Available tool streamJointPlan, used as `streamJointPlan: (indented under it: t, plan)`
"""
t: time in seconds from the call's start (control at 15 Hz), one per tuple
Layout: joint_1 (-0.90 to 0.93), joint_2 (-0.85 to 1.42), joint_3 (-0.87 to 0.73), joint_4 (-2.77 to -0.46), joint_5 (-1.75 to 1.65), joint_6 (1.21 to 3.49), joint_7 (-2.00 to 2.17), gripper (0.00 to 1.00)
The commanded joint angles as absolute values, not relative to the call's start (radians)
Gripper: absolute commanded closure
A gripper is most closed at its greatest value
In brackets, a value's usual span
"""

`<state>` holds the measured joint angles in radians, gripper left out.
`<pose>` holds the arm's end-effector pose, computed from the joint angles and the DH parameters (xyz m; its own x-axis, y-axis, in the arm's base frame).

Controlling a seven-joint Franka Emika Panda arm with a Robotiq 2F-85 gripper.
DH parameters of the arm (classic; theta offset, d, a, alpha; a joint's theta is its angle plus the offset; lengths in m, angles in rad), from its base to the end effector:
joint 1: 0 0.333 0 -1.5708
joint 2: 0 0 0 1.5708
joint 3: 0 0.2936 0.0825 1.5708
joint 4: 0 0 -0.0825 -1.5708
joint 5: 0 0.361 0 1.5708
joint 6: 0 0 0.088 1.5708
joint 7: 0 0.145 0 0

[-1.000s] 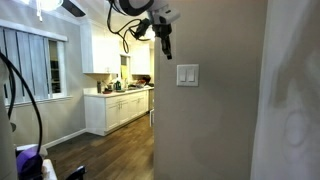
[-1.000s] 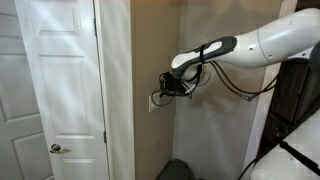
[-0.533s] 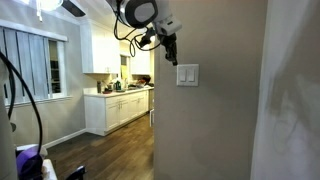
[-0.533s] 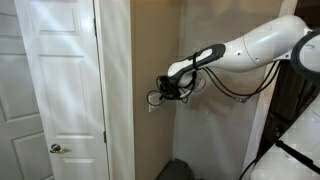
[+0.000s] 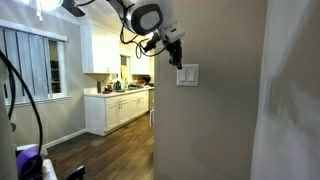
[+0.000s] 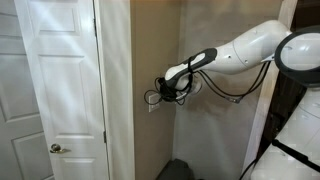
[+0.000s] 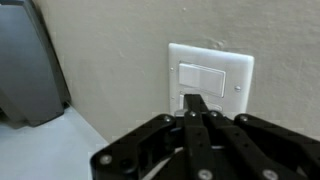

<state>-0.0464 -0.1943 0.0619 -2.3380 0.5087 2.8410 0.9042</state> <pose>0.5303 -0.0110 0.4517 0.2399 -0.9705 0.0241 -0.7118 -0.1927 -0.6755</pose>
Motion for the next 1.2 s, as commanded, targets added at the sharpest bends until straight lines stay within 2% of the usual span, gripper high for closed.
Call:
streamJointPlan:
  t: [0.0,0.73,1.13]
  plan:
    - [-0.028,-0.110,0.053,-2.287,0.520,2.877,0.959,1.00]
    - [-0.012,0.034,0.044,-2.182,0.525,2.930,1.017,1.00]
    - [-0.007,0.036,0.037,-2.170,0.548,2.881,1.057,1.00]
